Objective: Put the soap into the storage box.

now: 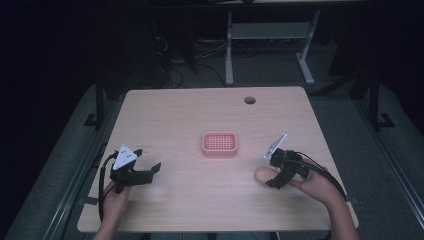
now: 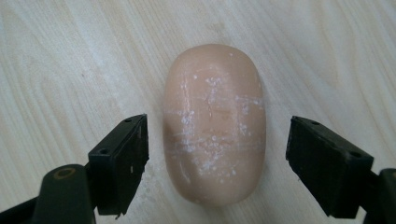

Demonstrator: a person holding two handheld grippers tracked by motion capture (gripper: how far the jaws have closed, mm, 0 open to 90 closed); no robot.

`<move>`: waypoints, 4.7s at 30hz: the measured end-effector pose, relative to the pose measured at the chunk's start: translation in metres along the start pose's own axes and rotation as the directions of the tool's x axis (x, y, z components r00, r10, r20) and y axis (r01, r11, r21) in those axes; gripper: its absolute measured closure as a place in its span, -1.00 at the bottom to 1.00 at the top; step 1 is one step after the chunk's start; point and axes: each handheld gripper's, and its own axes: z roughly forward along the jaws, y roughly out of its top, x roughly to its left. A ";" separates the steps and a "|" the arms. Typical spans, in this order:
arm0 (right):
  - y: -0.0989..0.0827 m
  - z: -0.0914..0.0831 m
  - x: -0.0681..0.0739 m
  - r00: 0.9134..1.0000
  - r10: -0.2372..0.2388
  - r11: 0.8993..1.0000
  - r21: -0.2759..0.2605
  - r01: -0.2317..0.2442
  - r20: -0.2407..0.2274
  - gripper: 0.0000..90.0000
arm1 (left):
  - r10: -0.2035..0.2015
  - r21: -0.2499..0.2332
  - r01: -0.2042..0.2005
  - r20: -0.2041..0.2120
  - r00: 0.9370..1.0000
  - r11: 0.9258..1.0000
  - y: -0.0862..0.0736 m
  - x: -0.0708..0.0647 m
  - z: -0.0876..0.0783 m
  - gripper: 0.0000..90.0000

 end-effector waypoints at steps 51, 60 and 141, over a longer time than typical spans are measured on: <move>0.028 0.013 -0.005 0.999 -0.037 0.997 0.063 0.039 -0.035 -0.30 | -0.009 -0.014 0.009 0.000 1.000 1.000 0.000 0.000 -0.001 -0.68; 0.044 0.010 -0.010 0.997 -0.047 0.997 0.050 0.050 -0.056 -0.30 | -0.011 -0.013 0.011 -0.001 1.000 1.000 0.000 0.000 -0.001 -0.68; 0.171 0.012 -0.021 0.970 -0.231 0.970 0.058 0.236 -0.077 -0.30 | -0.018 -0.015 0.018 -0.003 1.000 1.000 0.000 0.003 -0.003 -0.68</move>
